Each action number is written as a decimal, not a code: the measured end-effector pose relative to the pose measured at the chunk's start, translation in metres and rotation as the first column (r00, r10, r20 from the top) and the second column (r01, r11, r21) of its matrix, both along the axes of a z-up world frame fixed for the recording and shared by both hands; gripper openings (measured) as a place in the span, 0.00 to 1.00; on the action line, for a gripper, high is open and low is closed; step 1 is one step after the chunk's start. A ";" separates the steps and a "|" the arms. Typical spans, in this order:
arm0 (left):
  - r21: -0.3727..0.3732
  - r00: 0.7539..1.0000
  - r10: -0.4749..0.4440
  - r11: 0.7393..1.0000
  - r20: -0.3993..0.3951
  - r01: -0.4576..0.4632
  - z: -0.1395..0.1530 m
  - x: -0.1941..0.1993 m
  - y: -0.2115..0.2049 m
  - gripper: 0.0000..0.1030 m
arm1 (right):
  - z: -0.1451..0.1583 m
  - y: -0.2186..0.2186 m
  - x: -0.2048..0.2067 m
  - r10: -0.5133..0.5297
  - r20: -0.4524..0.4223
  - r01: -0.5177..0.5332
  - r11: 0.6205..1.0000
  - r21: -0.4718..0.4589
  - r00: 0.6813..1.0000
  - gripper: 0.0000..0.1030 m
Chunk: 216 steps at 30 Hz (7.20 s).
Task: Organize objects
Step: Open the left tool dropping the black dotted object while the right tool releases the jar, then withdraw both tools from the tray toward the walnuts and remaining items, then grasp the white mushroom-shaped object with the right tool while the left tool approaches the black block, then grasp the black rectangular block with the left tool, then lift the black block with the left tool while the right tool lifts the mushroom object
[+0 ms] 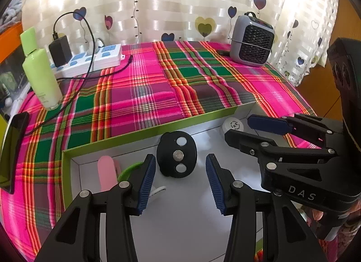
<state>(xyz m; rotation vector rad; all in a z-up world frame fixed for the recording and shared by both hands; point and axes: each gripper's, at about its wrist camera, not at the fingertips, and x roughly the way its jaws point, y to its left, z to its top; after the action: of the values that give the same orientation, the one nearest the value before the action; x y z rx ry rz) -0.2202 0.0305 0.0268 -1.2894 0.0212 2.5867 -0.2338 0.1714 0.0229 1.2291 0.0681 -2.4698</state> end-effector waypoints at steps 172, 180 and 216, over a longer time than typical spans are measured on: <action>-0.001 0.980 -0.188 0.982 -0.063 0.188 -0.013 0.146 0.008 0.27 | -0.015 0.027 0.202 -0.097 -0.007 0.096 0.994 -0.045 0.995 0.25; 0.020 0.983 -0.175 0.984 -0.053 0.176 -0.015 0.152 0.005 0.25 | -0.015 0.027 0.202 -0.097 -0.009 0.097 0.994 -0.041 0.995 0.25; 0.007 0.995 -0.093 0.996 -0.022 0.093 -0.020 0.173 -0.007 0.31 | -0.016 -0.003 0.220 -0.075 -0.017 0.075 0.997 -0.017 0.997 0.25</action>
<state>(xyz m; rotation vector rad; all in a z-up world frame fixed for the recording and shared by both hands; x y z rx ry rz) -0.0476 0.0233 0.0068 -1.2268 0.0726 2.5195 -0.0142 0.1681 0.0073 1.2240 0.0065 -2.5403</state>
